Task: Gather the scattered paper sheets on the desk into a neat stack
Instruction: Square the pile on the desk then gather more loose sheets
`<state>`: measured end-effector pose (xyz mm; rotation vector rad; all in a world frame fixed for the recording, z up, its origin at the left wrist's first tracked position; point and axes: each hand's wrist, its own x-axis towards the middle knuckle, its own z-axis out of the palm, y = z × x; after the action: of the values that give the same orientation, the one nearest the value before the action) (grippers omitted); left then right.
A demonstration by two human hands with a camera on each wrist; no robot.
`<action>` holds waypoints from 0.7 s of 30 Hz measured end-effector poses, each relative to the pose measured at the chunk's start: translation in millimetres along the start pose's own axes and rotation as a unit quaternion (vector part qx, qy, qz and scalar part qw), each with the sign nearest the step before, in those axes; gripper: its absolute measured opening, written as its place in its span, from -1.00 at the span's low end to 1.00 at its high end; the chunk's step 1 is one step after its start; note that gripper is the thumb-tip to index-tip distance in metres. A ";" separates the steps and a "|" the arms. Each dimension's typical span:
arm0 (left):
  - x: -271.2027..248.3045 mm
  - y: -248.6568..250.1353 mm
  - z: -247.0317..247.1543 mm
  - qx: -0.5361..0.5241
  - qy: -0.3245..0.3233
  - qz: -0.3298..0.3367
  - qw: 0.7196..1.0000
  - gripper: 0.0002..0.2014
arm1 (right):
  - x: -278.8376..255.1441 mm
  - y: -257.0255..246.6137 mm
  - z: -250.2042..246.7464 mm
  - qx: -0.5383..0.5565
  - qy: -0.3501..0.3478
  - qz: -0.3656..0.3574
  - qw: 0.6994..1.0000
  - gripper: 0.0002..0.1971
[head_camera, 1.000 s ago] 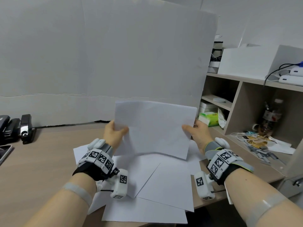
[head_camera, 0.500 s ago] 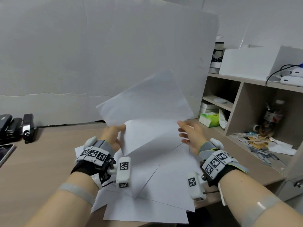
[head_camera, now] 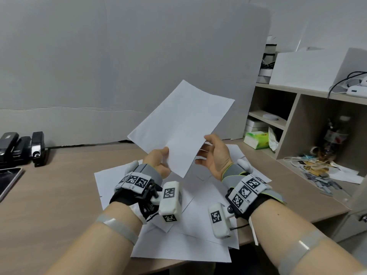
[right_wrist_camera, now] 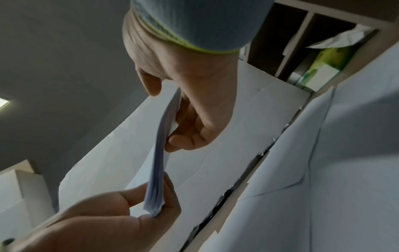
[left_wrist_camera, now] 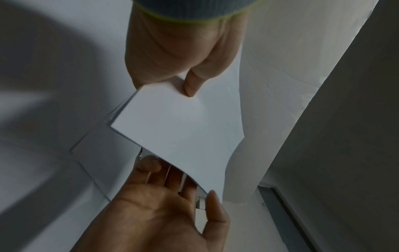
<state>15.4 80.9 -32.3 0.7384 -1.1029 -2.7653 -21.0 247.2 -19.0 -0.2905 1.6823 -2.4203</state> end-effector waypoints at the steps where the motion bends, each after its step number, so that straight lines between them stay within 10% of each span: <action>1: -0.9 -1.5 0.1 -0.003 -0.003 0.000 1.000 -0.68 | 0.7 0.1 0.5 -0.045 0.014 -0.019 0.999 -0.81; 14: -16.2 23.0 -40.8 0.021 -0.149 0.061 0.987 -0.76 | 11.4 -14.3 -30.7 -0.190 0.031 -0.103 0.976 -0.82; 21: -17.6 37.0 -70.2 0.276 -0.152 0.052 0.948 -0.76 | 11.9 -10.8 -36.1 -0.225 -0.047 -0.038 0.972 -0.85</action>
<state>59.2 13.6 -44.4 0.2669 -1.9551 -2.5429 -42.3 280.4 -20.5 -0.5290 2.1938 -2.0053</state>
